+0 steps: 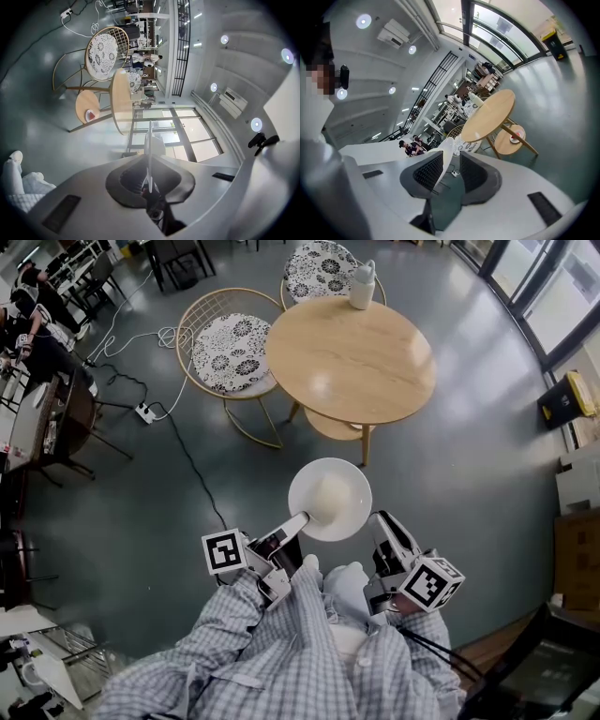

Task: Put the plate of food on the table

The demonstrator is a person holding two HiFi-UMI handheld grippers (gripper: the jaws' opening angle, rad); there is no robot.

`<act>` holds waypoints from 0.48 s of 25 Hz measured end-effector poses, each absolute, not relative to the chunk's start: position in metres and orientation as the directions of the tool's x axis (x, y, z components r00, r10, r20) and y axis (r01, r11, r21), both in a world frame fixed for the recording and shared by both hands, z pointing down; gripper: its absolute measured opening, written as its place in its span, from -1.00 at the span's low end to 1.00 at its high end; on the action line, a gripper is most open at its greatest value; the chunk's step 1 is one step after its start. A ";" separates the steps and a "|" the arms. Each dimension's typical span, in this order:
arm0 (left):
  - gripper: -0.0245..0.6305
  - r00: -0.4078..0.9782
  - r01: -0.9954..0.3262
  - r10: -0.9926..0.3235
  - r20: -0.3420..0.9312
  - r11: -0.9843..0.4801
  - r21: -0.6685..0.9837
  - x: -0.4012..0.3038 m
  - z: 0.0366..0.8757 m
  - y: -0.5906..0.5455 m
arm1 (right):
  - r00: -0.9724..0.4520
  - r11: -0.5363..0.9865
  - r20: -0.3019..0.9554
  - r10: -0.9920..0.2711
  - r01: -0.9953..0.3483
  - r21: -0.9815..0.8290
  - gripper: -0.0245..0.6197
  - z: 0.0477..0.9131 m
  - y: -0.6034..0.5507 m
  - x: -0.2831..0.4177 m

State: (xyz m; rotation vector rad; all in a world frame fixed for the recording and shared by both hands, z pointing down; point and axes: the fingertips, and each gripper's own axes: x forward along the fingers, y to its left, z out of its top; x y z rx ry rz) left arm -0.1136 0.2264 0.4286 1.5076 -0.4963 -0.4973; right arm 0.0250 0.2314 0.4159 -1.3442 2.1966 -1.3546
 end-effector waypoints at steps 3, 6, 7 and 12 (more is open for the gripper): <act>-0.85 0.809 0.006 -0.588 -0.002 0.004 1.000 -0.113 0.428 0.226 | -0.569 0.149 0.264 -0.779 -0.577 -0.803 -0.64 0.420 0.233 0.018; -0.85 0.815 0.013 -0.579 -0.010 0.002 1.000 -0.112 0.426 0.226 | -0.587 0.152 0.242 -0.772 -0.540 -0.828 -0.64 0.421 0.233 0.011; -0.85 0.818 0.014 -0.575 -0.011 0.000 1.000 -0.112 0.426 0.226 | -0.591 0.155 0.235 -0.771 -0.533 -0.832 -0.64 0.421 0.232 0.008; -0.85 0.833 0.014 -0.553 -0.013 -0.001 1.000 -0.112 0.427 0.230 | -0.611 0.187 0.232 -0.757 -0.543 -0.819 -0.65 0.422 0.235 -0.005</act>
